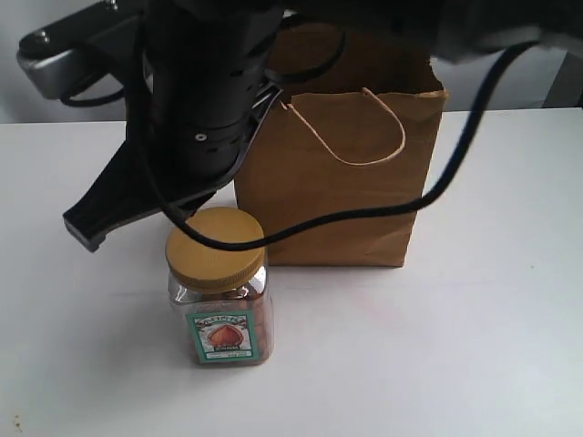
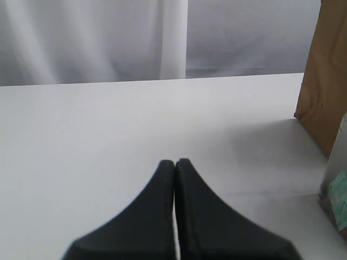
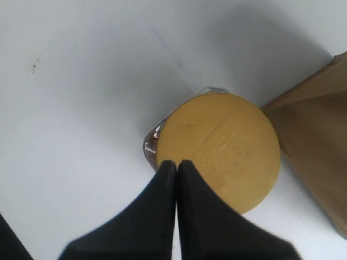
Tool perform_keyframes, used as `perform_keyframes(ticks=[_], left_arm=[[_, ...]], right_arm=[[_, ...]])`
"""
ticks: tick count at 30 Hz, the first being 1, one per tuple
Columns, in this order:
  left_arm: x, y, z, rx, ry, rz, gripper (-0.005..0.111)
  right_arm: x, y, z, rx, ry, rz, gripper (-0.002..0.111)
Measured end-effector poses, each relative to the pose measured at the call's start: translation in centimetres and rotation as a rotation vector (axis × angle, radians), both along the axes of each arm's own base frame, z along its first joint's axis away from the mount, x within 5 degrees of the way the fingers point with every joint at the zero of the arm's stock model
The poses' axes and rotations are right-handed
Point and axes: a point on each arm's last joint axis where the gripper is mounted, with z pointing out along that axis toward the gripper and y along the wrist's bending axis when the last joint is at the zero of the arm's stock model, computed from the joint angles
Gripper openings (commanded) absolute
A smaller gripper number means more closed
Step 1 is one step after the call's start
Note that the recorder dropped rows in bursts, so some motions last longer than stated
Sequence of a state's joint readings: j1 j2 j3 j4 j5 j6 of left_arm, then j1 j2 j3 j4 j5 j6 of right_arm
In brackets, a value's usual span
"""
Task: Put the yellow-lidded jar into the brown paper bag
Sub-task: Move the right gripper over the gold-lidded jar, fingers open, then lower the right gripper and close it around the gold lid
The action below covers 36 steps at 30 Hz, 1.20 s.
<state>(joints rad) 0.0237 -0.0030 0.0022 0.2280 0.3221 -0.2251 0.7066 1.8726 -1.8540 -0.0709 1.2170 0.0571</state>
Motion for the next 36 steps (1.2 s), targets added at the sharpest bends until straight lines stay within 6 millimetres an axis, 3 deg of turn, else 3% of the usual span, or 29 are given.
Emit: perform_keyframes(ticks=[4, 13, 15, 17, 22, 36], left_arm=[[0.0, 0.0, 0.0, 0.0, 0.0, 0.0, 0.001], [0.0, 0.0, 0.0, 0.0, 0.0, 0.0, 0.001], [0.0, 0.0, 0.0, 0.0, 0.0, 0.0, 0.001], [0.0, 0.0, 0.0, 0.0, 0.0, 0.0, 0.001], [0.0, 0.0, 0.0, 0.0, 0.0, 0.0, 0.001], [0.0, 0.0, 0.0, 0.0, 0.0, 0.0, 0.001]], right_arm=[[0.53, 0.39, -1.33, -0.025, 0.024, -0.007, 0.0], [0.53, 0.46, -1.35, -0.025, 0.023, -0.008, 0.001], [0.53, 0.46, -1.35, -0.025, 0.023, -0.008, 0.006], [0.53, 0.46, -1.35, -0.025, 0.023, -0.008, 0.025], [0.53, 0.46, -1.35, -0.014, 0.03, -0.037, 0.104], [0.52, 0.47, -1.36, -0.005, 0.036, -0.057, 0.105]])
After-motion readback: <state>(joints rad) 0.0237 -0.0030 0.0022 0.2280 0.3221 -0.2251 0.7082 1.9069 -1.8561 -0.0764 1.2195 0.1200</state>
